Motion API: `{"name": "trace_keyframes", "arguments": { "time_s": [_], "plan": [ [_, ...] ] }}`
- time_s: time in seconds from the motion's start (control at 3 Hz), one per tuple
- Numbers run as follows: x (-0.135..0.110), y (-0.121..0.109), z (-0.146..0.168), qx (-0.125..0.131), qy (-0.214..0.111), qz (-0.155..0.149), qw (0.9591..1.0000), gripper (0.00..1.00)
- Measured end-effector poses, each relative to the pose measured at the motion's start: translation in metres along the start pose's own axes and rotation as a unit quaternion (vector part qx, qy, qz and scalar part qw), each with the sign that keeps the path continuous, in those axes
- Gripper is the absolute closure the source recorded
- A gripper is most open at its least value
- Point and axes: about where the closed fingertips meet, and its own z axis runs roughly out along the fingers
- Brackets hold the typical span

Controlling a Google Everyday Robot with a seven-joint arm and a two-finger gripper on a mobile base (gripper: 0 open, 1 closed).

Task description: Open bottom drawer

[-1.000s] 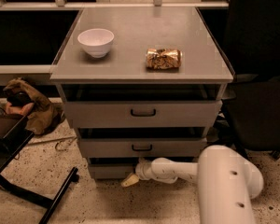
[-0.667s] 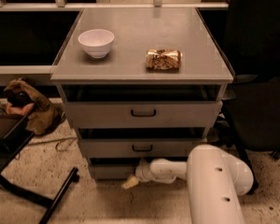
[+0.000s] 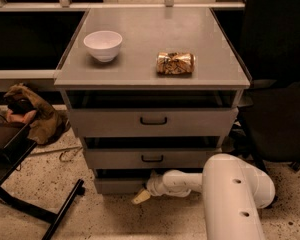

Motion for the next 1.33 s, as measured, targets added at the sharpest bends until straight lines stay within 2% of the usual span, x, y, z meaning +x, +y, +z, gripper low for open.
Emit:
{"name": "trace_keyframes", "arguments": {
  "time_s": [1.33],
  "plan": [
    [0.0017,0.0079,-0.0021,-0.003,0.016,0.012,0.9998,0.00]
  ]
}}
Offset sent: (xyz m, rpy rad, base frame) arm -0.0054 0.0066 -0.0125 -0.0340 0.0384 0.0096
